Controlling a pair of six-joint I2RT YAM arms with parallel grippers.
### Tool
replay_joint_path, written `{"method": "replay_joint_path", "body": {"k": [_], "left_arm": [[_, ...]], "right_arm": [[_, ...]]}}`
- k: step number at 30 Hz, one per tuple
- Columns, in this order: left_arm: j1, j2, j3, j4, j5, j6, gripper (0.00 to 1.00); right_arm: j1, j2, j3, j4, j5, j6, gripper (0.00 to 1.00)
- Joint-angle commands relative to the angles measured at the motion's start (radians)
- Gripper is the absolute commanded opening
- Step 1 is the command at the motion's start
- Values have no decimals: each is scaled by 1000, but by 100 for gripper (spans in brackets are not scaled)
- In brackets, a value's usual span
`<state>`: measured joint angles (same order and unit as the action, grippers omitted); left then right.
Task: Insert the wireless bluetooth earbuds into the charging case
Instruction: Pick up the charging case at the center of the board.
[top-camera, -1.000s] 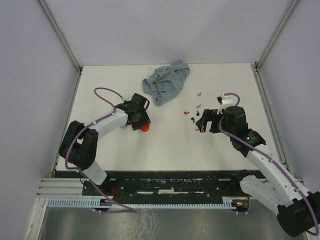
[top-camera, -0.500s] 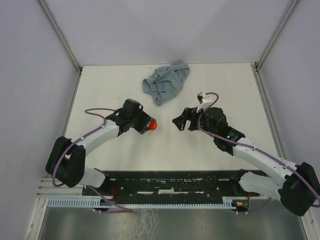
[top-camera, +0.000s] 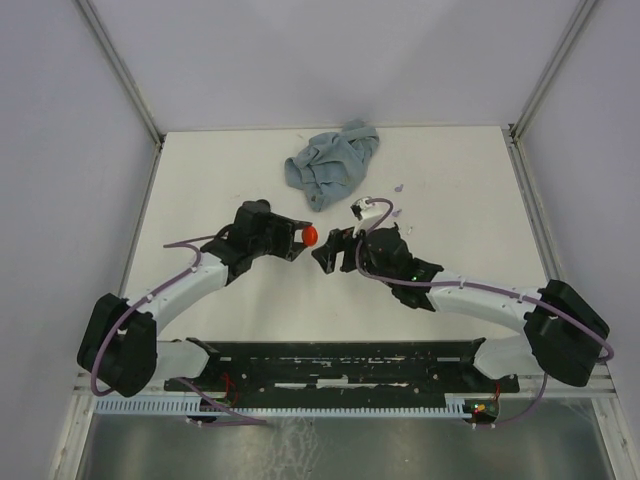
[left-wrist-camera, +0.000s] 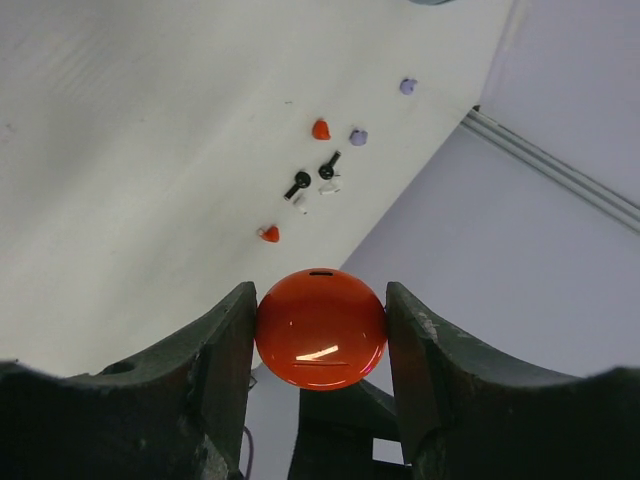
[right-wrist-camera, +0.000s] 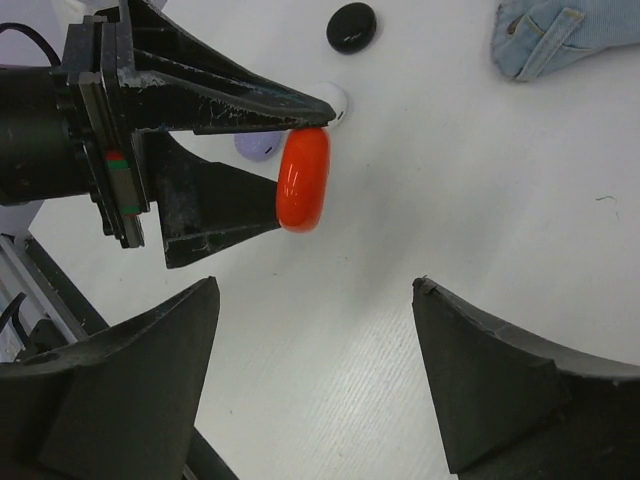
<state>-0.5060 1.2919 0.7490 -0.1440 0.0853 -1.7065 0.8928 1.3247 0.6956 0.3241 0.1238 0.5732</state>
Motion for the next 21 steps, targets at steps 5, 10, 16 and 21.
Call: {"method": "replay_joint_path", "body": {"k": [5, 10, 16, 21], "left_arm": [[0, -38, -13, 92, 13, -130, 35], [-1, -41, -16, 102, 20, -143, 34], [0, -42, -15, 103, 28, -152, 34], [0, -42, -17, 113, 36, -160, 34]], "right_arm": [[24, 96, 83, 218, 75, -8, 81], [29, 150, 96, 270, 103, 3, 75], [33, 206, 119, 308, 92, 2, 64], [37, 237, 127, 334, 86, 1, 50]]}}
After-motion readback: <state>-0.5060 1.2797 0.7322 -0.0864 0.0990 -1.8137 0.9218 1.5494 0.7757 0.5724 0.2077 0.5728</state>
